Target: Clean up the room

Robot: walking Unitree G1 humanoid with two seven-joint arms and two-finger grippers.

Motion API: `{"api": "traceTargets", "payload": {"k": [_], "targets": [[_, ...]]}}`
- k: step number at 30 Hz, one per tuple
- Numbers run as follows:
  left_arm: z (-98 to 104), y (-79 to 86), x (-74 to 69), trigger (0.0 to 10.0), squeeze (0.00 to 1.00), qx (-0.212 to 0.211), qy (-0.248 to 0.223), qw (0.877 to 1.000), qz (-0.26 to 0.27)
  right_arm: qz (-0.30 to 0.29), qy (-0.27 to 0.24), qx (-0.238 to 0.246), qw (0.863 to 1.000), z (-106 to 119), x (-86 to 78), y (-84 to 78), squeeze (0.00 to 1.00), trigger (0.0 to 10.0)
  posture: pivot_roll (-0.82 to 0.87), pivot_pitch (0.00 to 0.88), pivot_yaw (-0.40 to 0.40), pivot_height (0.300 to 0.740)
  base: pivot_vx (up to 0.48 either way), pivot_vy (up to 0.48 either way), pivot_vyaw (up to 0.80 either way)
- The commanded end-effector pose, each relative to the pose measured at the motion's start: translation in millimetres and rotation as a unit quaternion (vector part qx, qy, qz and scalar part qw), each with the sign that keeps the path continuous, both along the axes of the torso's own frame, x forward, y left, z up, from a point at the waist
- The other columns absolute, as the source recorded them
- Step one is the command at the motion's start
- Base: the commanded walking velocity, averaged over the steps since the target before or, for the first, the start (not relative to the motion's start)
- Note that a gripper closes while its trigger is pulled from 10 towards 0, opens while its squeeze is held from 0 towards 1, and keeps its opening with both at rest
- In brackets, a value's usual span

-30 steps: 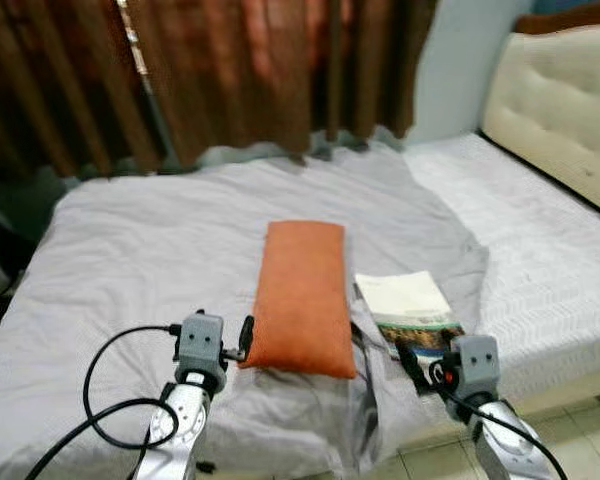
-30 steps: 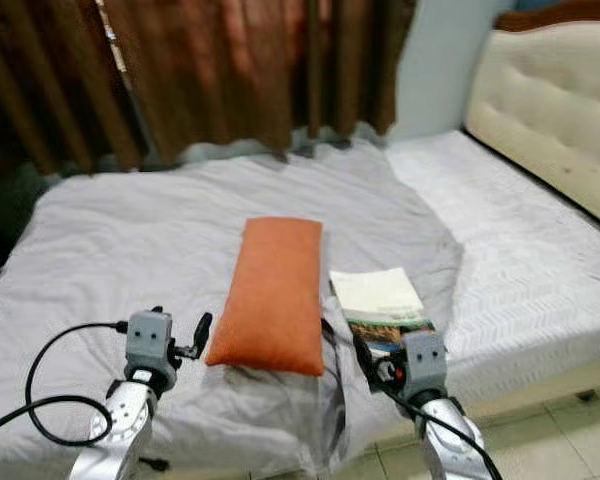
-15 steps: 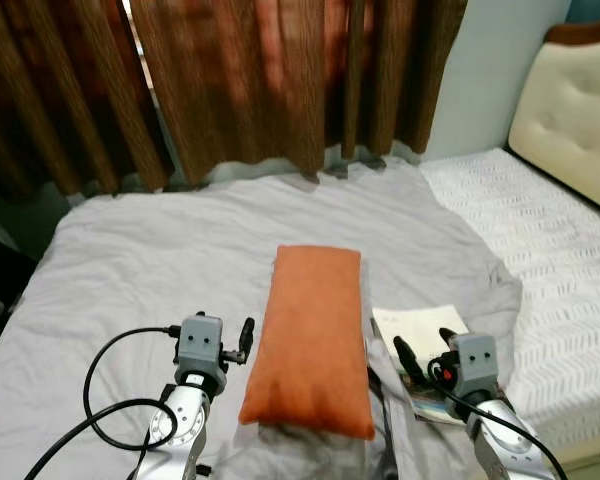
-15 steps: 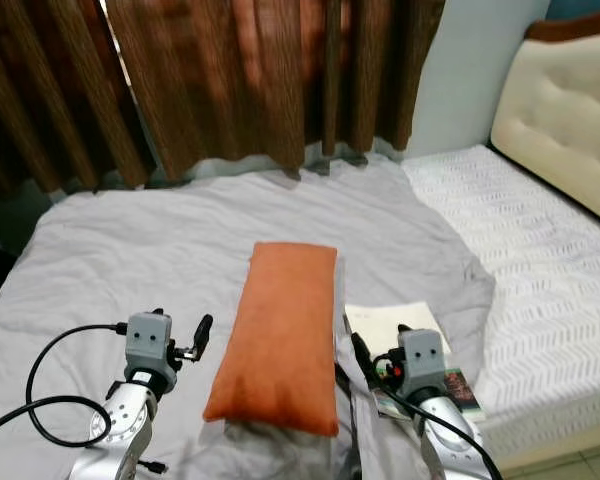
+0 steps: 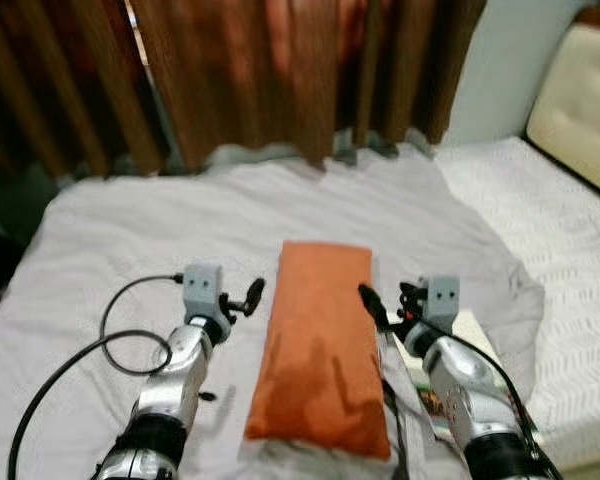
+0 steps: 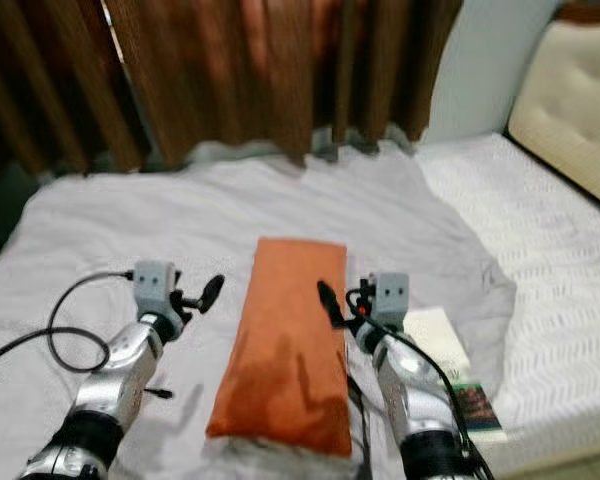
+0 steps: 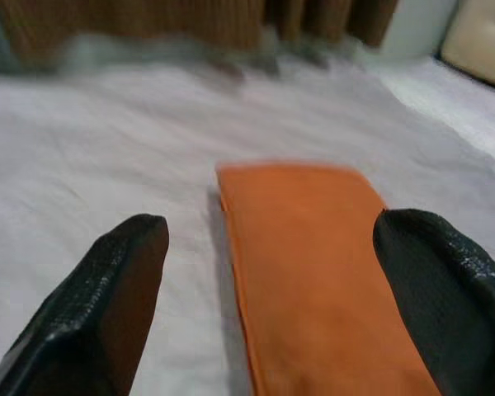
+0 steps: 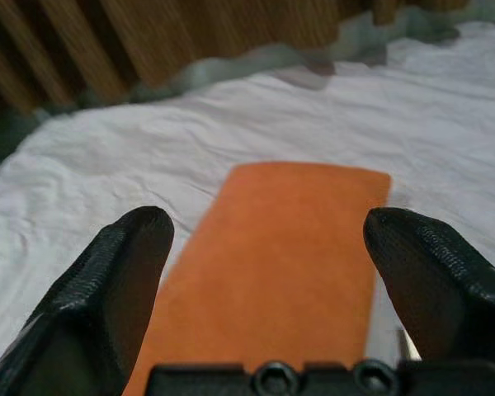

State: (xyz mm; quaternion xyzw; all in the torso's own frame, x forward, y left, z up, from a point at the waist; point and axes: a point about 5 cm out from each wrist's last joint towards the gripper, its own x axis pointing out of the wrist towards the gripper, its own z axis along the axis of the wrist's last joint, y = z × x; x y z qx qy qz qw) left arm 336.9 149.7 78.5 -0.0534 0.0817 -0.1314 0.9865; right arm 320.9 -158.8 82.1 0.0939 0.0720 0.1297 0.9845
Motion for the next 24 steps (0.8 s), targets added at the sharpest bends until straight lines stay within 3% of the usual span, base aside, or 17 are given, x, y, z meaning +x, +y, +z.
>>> {"api": "traceTargets", "payload": {"k": [1,2,4,5,6,8,12,17,19,23,24], "targets": [[-12.8,13.6,-3.0,10.0,0.00,-0.008,0.042,0.999,0.018,-0.010,0.018,-0.003,1.000,-4.5,-2.5,-1.5,0.00,10.0,-0.07,0.240,-0.001,0.740,0.000,0.000,0.00],[1.6,19.1,12.9,10.0,0.00,-0.031,0.044,0.998,0.029,-0.044,0.011,-0.034,0.998,-3.6,-2.6,-13.3,0.00,10.0,-0.09,0.339,0.009,0.740,0.000,0.000,0.00],[1.6,19.1,12.9,10.0,0.00,-0.031,0.044,0.998,0.029,-0.044,0.011,-0.034,0.998,-3.6,-2.6,-13.3,0.00,10.0,-0.09,0.339,0.009,0.740,0.000,0.000,0.00],[20.1,23.9,27.4,10.0,0.00,-0.032,0.030,0.998,0.034,-0.076,0.013,-0.037,0.996,-7.6,-0.4,-22.2,0.00,10.0,-0.09,0.450,0.016,0.740,0.000,0.000,0.00],[20.1,23.9,27.4,10.0,0.00,-0.032,0.030,0.998,0.034,-0.076,0.013,-0.037,0.996,-7.6,-0.4,-22.2,0.00,10.0,-0.09,0.450,0.016,0.740,0.000,0.000,0.00],[41.3,30.7,39.1,10.0,0.00,-0.028,0.002,0.999,0.034,-0.103,-0.002,-0.017,0.995,-2.0,5.3,-23.6,0.00,10.0,-0.10,0.544,0.017,0.740,0.000,0.000,0.00],[55.9,35.5,45.0,10.0,0.00,-0.061,-0.022,0.997,0.032,-0.113,-0.011,0.030,0.993,7.6,11.8,-18.3,0.00,10.0,-0.11,0.607,0.017,0.740,0.000,0.000,0.00],[60.4,29.5,48.2,10.0,0.00,-0.098,-0.026,0.995,0.014,-0.121,0.000,0.094,0.988,9.6,19.9,-12.2,0.00,10.0,-0.11,0.651,0.011,0.740,0.000,0.000,0.00],[60.4,29.5,48.2,10.0,0.00,-0.098,-0.026,0.995,0.014,-0.121,0.000,0.094,0.988,9.6,19.9,-12.2,0.00,10.0,-0.11,0.651,0.011,0.740,0.000,0.000,0.00],[55.6,5.1,48.9,10.0,0.00,-0.167,0.002,0.985,-0.032,-0.097,-0.001,0.140,0.985,19.8,31.6,0.6,0.00,10.0,-0.10,0.668,0.016,0.740,0.000,0.000,0.00],[55.6,5.1,48.9,10.0,0.00,-0.167,0.002,0.985,-0.032,-0.097,-0.001,0.140,0.985,19.8,31.6,0.6,0.00,10.0,-0.10,0.668,0.016,0.740,0.000,0.000,0.00]]}}
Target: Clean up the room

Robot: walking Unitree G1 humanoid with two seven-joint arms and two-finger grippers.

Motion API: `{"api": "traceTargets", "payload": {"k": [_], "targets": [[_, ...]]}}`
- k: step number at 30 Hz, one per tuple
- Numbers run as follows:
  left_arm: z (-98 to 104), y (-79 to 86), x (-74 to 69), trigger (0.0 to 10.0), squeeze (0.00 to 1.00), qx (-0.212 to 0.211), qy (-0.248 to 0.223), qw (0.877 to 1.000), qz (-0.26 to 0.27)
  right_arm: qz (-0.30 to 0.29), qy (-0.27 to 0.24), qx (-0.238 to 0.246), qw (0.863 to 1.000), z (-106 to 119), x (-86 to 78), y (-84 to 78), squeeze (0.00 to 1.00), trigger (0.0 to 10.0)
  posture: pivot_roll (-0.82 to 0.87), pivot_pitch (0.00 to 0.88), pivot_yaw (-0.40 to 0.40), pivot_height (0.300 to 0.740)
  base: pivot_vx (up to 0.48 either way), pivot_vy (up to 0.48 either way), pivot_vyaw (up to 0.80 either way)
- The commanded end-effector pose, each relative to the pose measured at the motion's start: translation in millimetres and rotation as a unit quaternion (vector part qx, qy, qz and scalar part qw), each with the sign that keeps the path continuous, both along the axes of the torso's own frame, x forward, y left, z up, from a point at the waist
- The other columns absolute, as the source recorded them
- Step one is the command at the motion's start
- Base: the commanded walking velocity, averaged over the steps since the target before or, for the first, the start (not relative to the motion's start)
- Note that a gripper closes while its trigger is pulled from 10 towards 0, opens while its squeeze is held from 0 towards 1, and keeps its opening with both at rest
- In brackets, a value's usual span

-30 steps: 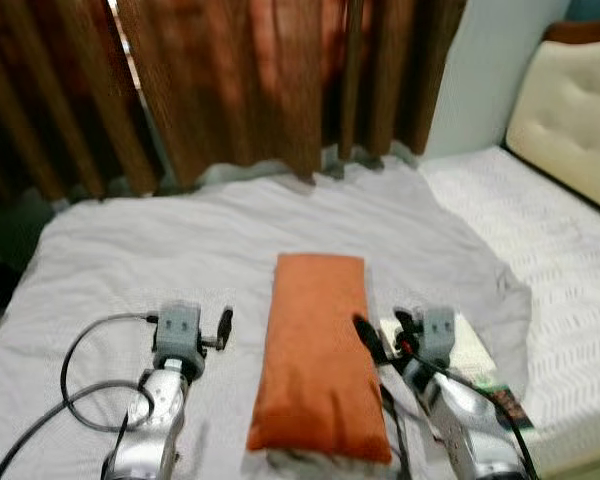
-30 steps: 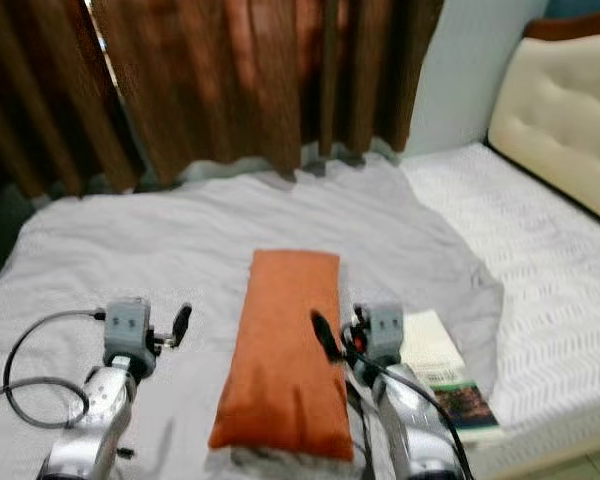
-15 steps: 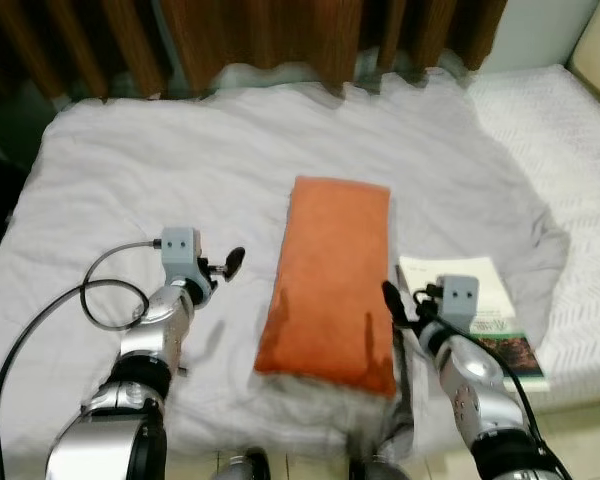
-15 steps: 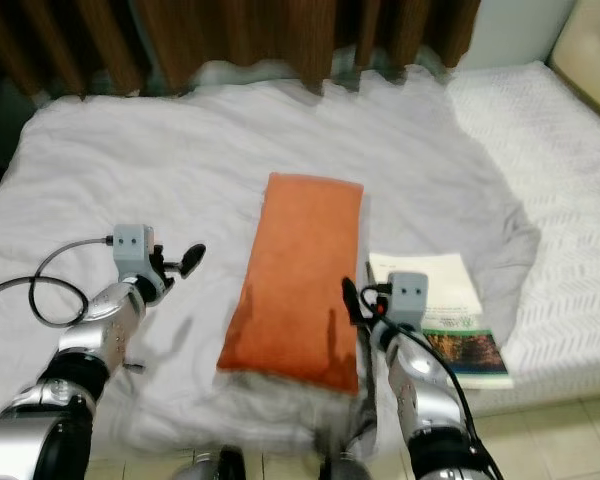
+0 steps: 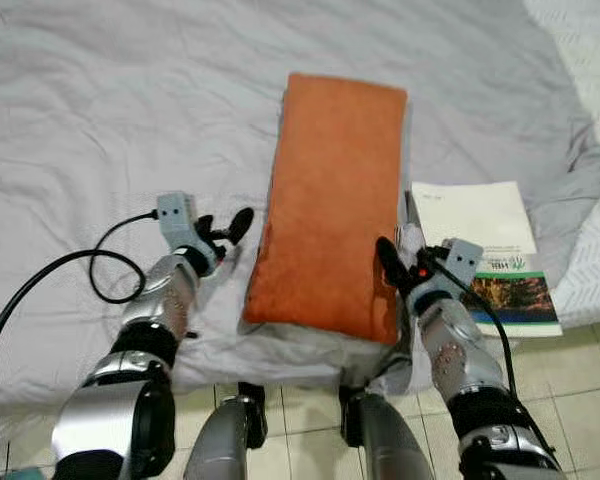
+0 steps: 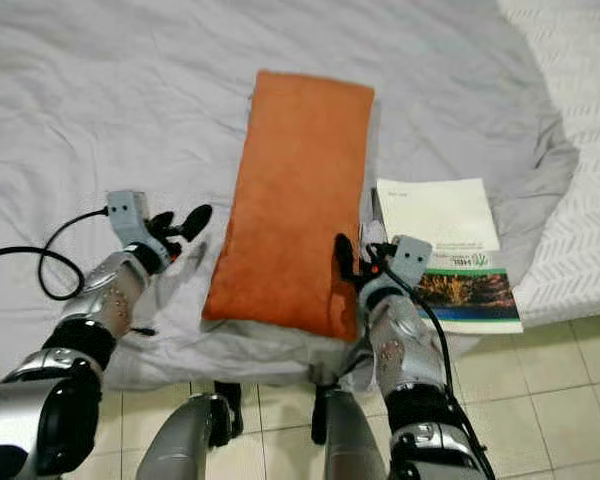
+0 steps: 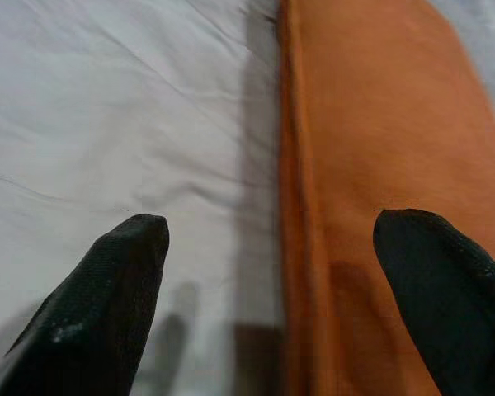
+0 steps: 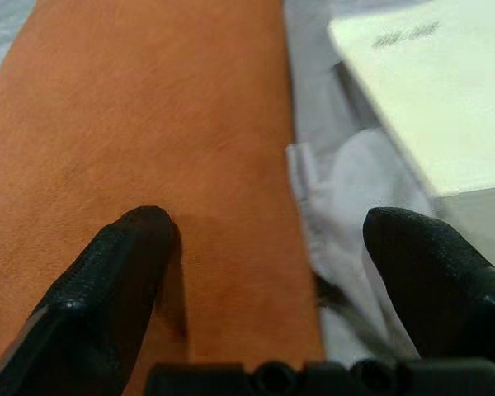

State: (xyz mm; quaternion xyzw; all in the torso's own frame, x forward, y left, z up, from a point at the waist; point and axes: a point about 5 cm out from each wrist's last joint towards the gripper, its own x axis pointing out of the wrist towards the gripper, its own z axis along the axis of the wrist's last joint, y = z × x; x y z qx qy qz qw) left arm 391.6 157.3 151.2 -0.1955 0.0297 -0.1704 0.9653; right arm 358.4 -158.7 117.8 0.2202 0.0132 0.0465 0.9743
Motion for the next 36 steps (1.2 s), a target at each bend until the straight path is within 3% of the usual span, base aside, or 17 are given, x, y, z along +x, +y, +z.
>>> {"api": "traceTargets", "payload": {"k": [1,5,10,20,23,25,29,30,36], "targets": [[-17.1,-8.0,-5.9,10.0,0.00,-0.026,0.035,0.999,-0.025,0.010,0.030,0.025,0.999,-14.8,-4.8,3.1,0.00,10.0,-0.10,0.665,0.015,0.740,0.000,0.000,0.00],[-18.5,-27.8,-7.0,10.0,0.00,-0.051,0.044,0.995,-0.074,0.035,0.046,0.053,0.997,-17.8,-4.1,10.7,0.00,10.0,-0.10,0.660,0.022,0.740,0.000,0.000,0.00],[-25.9,-38.7,-9.6,10.0,0.00,-0.027,0.063,0.993,-0.093,0.066,0.059,0.067,0.994,-22.7,-5.1,20.0,0.00,10.0,-0.10,0.665,0.030,0.740,0.000,0.000,0.00],[-24.6,-34.0,-6.5,10.0,0.00,-0.004,0.068,0.996,-0.061,0.107,0.099,0.106,0.984,-32.5,-5.3,35.3,0.00,10.0,-0.10,0.704,0.031,0.740,0.000,0.000,0.00],[-28.2,-30.9,-6.4,10.0,0.00,0.023,0.078,0.996,-0.040,0.117,0.122,0.105,0.980,-39.8,-5.1,43.2,0.00,10.0,-0.09,0.724,0.036,0.740,0.000,0.000,0.00],[-35.0,-28.1,-7.7,10.0,0.00,0.074,0.093,0.993,-0.019,0.123,0.131,0.097,0.979,-42.1,-4.1,51.8,0.00,10.0,-0.08,0.733,0.042,0.740,0.000,0.000,0.00],[-36.0,-28.3,-7.7,10.0,0.00,0.076,0.099,0.992,-0.013,0.121,0.131,0.100,0.979,-42.6,-3.8,55.0,0.00,9.9,-0.08,0.739,0.044,0.740,0.000,0.000,0.00],[-36.2,-30.0,-7.6,0.0,0.00,0.072,0.105,0.992,-0.015,0.122,0.139,0.105,0.977,-44.7,-4.6,57.7,0.00,0.2,-0.07,0.762,0.049,0.740,0.000,0.000,0.00],[-43.2,-38.0,-10.5,0.0,0.00,0.052,0.139,0.989,-0.023,0.137,0.165,0.136,0.967,-51.6,-9.7,75.5,0.00,0.0,-0.05,0.773,0.056,0.740,0.000,0.000,0.00]]}}
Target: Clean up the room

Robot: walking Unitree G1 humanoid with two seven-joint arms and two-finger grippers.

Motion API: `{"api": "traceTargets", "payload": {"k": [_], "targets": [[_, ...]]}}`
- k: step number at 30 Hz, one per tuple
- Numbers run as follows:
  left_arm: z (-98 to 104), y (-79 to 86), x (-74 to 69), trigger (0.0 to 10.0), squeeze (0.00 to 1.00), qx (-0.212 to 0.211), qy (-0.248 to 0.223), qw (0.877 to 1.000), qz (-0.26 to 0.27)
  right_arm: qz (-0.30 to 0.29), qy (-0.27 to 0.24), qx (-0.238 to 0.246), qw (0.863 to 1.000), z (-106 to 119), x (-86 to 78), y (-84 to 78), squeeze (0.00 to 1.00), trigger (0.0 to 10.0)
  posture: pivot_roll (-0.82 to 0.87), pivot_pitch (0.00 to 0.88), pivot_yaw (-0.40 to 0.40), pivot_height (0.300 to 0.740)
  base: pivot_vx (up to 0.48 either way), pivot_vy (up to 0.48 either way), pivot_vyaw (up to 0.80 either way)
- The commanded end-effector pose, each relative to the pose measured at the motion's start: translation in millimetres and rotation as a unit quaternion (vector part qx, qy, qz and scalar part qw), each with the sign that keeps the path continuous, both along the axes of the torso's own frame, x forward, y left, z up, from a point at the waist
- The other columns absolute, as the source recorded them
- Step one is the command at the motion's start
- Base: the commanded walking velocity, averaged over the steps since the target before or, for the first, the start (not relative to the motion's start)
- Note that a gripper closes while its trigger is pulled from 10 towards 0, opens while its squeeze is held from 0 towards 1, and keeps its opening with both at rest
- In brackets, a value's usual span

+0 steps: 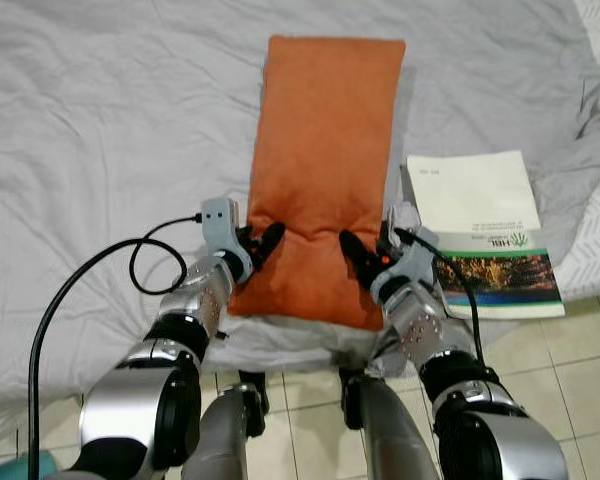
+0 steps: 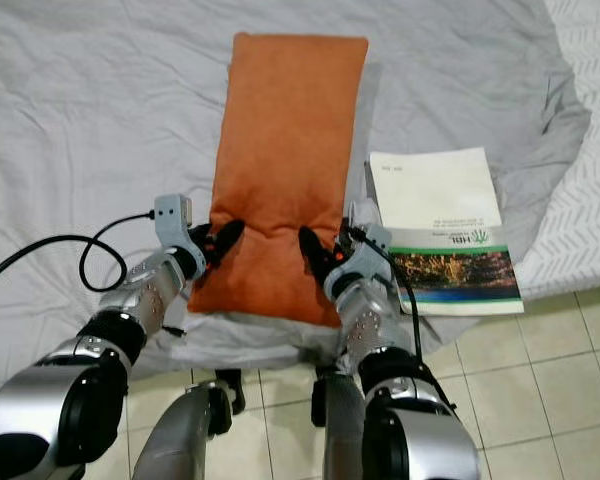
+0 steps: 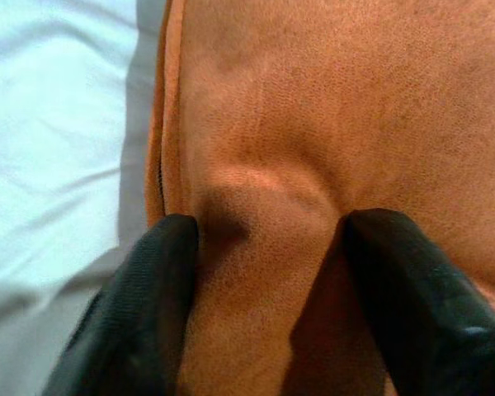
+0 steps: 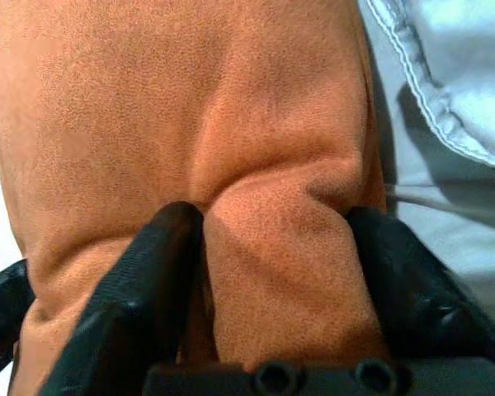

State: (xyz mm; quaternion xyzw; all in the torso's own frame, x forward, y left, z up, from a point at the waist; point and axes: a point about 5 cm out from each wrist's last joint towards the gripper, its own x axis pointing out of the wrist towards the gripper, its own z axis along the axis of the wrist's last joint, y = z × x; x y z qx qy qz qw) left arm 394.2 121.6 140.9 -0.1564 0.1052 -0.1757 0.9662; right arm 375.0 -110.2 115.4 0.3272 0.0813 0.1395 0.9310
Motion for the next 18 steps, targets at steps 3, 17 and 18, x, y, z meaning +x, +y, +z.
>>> {"api": "traceTargets", "payload": {"k": [3,17,18], "targets": [[-34.7,-4.6,-13.9,0.0,0.00,-0.026,0.086,0.996,0.011,0.044,0.121,0.030,0.991,-51.7,-27.7,31.6,0.00,0.0,-0.06,0.779,0.049,0.740,0.000,0.000,0.00],[-54.6,-12.1,-25.6,0.0,0.00,-0.074,0.111,0.991,0.024,0.008,0.127,0.048,0.991,-53.8,-26.8,26.2,0.00,0.0,-0.05,0.766,0.044,0.740,0.000,0.000,0.00],[-54.8,-11.4,-25.7,0.0,0.00,-0.070,0.108,0.991,0.024,0.003,0.127,0.047,0.991,-54.1,-26.7,24.5,0.00,0.0,-0.05,0.763,0.045,0.740,0.000,0.000,0.00]]}}
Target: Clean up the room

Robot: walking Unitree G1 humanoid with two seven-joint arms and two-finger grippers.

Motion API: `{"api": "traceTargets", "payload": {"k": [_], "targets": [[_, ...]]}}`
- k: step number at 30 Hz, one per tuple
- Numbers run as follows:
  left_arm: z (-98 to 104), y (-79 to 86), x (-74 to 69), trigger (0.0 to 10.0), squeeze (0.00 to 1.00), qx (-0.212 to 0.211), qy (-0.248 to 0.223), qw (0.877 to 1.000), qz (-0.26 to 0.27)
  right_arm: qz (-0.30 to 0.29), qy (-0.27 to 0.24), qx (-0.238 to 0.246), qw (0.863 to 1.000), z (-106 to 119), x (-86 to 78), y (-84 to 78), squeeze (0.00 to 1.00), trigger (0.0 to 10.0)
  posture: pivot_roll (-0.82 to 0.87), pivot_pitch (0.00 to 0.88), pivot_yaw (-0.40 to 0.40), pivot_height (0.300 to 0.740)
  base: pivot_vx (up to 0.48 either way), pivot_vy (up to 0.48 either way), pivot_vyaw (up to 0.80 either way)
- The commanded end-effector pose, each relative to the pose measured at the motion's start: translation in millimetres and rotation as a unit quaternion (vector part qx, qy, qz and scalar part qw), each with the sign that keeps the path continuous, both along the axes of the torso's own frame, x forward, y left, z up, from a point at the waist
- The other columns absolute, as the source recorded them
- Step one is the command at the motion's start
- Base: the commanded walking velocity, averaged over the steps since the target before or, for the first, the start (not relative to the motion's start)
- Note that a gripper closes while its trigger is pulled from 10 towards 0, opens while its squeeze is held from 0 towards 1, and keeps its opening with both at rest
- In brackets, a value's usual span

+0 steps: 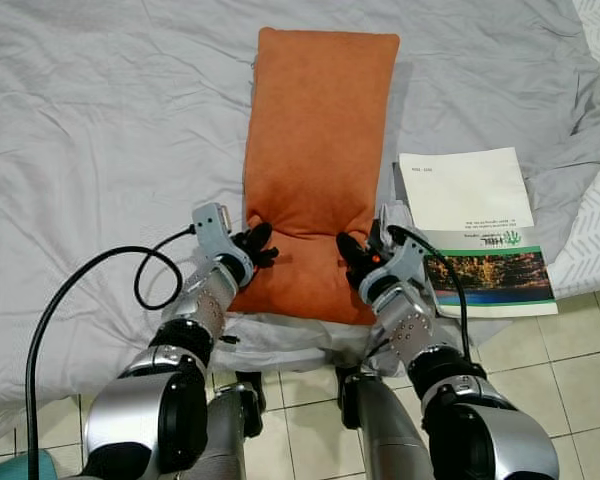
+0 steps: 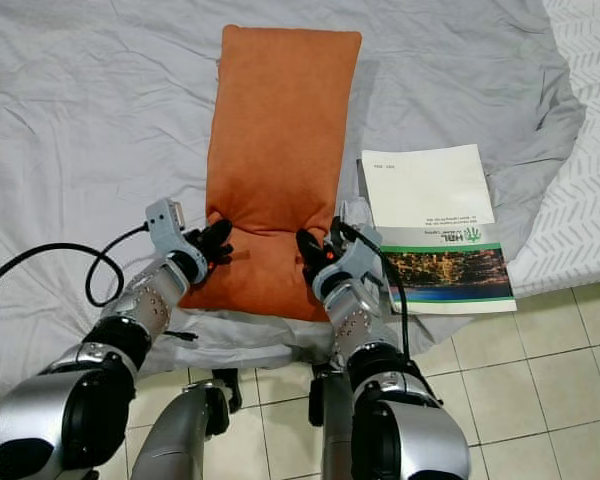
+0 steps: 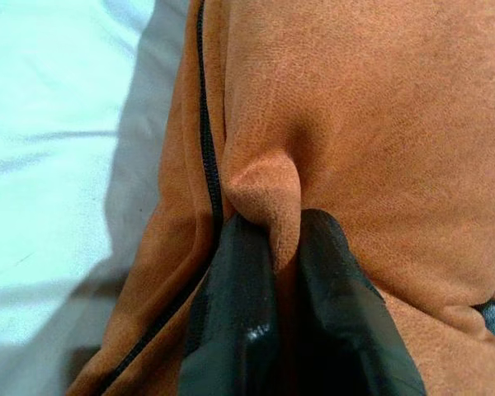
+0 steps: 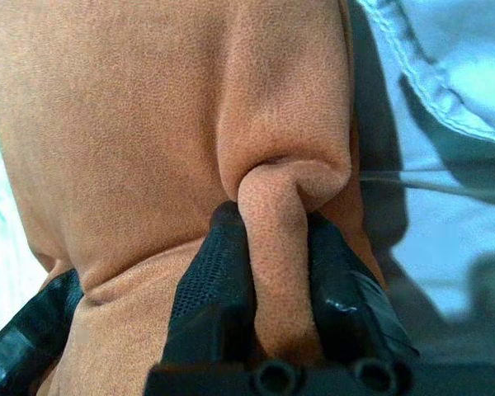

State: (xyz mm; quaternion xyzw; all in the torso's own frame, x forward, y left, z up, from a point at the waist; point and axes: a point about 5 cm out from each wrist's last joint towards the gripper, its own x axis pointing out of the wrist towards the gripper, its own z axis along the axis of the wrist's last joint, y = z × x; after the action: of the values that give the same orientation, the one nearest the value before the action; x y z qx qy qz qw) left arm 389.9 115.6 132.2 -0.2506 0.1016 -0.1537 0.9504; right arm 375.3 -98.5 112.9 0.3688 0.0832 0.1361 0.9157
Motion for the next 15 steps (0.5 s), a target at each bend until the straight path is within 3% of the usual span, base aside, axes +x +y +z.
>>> {"api": "traceTargets", "payload": {"k": [1,4,7,12,13,15], "targets": [[-46.0,-5.4,-21.4,0.0,0.00,0.019,0.090,0.996,-0.013,0.011,0.117,0.004,0.993,-51.5,-27.0,12.8,0.00,0.0,-0.05,0.763,0.045,0.740,0.000,0.000,0.00],[-40.2,-2.5,-18.8,0.0,0.00,0.031,0.066,0.997,-0.016,0.004,0.102,0.003,0.995,-45.3,-23.0,11.2,0.00,0.0,-0.06,0.748,0.045,0.740,0.000,0.000,0.00],[-17.2,8.3,-9.1,0.0,0.00,0.041,0.004,0.999,-0.014,-0.001,0.055,-0.012,0.998,-23.8,-11.5,11.7,0.00,0.0,-0.06,0.728,0.045,0.740,0.000,0.000,0.00],[2.7,21.4,-2.7,0.0,0.00,0.037,-0.041,0.998,0.004,-0.012,0.024,-0.009,1.000,-8.6,-4.5,10.9,0.00,0.0,-0.06,0.725,0.049,0.740,0.000,0.000,0.00],[22.4,30.8,2.2,0.0,0.00,0.037,-0.078,0.996,0.017,-0.025,-0.009,-0.014,1.000,7.1,1.2,8.2,0.00,0.0,-0.05,0.715,0.051,0.740,0.000,0.000,0.00],[31.7,33.6,3.8,0.0,0.00,0.038,-0.096,0.994,0.020,-0.032,-0.024,-0.013,0.999,15.3,3.8,6.3,0.00,0.0,-0.05,0.715,0.051,0.740,0.000,0.000,0.00]]}}
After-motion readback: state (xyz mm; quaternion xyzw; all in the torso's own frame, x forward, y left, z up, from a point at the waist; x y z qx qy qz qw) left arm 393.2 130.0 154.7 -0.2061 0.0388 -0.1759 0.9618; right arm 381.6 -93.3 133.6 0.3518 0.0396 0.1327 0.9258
